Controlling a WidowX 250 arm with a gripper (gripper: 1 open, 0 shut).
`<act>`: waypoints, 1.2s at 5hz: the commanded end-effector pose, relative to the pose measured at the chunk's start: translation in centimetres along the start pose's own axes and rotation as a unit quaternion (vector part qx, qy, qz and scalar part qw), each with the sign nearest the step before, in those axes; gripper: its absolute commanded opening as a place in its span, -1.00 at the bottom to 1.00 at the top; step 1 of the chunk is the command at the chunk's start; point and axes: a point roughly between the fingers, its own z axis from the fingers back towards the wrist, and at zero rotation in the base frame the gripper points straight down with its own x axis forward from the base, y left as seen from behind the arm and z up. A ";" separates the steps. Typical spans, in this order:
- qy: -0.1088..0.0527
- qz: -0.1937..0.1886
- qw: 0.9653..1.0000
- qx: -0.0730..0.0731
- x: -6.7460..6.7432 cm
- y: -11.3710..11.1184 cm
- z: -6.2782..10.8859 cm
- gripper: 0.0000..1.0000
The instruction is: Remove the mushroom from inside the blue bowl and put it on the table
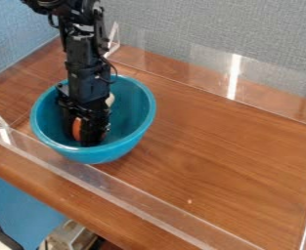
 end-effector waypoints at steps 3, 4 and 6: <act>-0.038 0.001 0.999 0.013 -0.1 0.1 2.8 -1.00; -0.050 0.001 0.999 0.020 -0.3 -0.3 4.2 -1.00; -0.069 0.005 0.997 0.031 -0.7 -1.0 7.0 -1.00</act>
